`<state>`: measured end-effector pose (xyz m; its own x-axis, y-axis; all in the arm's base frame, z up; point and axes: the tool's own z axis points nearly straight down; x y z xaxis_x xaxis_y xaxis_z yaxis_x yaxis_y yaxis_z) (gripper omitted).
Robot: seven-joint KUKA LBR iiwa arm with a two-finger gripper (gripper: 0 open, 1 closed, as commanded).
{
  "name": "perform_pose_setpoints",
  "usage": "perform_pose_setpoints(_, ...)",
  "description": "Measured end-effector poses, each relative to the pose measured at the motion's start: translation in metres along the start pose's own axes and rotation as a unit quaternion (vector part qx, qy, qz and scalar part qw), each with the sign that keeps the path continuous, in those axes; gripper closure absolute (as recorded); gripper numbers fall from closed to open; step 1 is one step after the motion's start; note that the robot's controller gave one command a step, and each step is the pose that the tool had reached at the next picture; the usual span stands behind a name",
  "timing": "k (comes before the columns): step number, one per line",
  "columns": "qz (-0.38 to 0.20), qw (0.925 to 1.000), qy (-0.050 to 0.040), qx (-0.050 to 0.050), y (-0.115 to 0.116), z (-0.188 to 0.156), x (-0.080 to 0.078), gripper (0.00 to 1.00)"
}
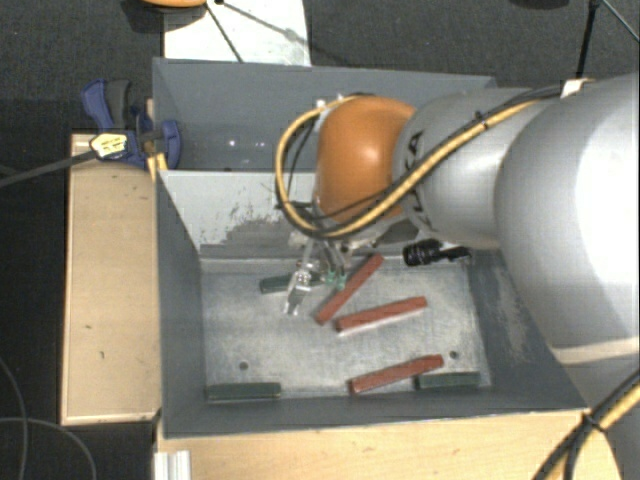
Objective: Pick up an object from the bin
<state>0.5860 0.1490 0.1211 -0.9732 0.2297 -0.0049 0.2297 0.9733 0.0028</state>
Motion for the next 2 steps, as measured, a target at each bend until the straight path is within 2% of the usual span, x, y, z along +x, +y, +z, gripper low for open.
perform_pose_setpoints(1, -0.017, 0.9999, 0.0016, 0.001, -0.001, 0.033, -0.001, 0.00)
perform_pose_setpoints(2, 0.057, 0.9984, 0.0010, -0.001, -0.002, 0.047, -0.006, 1.00)
